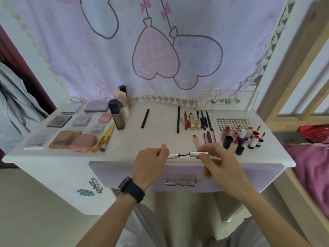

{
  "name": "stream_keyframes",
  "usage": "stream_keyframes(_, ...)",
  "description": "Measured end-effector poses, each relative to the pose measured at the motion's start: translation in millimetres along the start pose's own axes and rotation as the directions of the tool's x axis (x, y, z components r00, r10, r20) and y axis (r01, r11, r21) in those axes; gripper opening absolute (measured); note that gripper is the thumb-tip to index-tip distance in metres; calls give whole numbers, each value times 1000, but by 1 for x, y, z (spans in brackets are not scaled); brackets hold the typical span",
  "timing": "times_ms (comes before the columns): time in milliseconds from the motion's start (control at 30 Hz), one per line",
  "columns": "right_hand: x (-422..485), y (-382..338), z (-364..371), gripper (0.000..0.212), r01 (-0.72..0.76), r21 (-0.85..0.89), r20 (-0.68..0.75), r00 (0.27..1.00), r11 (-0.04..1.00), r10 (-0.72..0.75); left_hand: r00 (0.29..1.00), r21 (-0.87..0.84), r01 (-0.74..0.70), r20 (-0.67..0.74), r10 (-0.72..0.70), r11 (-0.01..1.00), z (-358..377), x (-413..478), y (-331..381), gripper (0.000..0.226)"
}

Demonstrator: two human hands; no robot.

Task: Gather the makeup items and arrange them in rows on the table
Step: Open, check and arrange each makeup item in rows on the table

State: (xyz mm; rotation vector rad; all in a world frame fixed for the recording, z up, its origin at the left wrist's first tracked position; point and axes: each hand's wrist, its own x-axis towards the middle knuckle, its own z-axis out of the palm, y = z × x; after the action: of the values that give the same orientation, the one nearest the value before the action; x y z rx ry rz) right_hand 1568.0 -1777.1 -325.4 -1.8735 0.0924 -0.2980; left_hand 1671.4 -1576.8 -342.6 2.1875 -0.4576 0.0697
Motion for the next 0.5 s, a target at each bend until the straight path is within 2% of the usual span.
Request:
stream_keyframes(100, -1, -1, -1, 31, 111, -195, 21, 994, 974, -109, 1000, -20, 19, 17, -19, 1000, -3, 1, -4, 55)
stream_keyframes(200, -4, -5, -1, 35, 307, -478, 82, 949, 823, -306, 1000, -9, 10, 9, -10, 1000, -7, 2, -4, 55)
stream_keyframes(267, -5, -6, -2, 32, 381, -573, 121, 915, 726, -385, 1000, 14, -17, -5, 17, 1000, -10, 3, -3, 55)
stream_keyframes(367, -5, -6, -3, 28, 396, -643, 134, 901, 656, -412, 999, 46, -47, 1, 47, 998, -12, 3, -3, 55)
stream_keyframes(500, -9, -4, 0, 28, 358, -686, 143, 920, 633, -365, 997, 80, -69, 30, 67, 994, -17, 5, -3, 61)
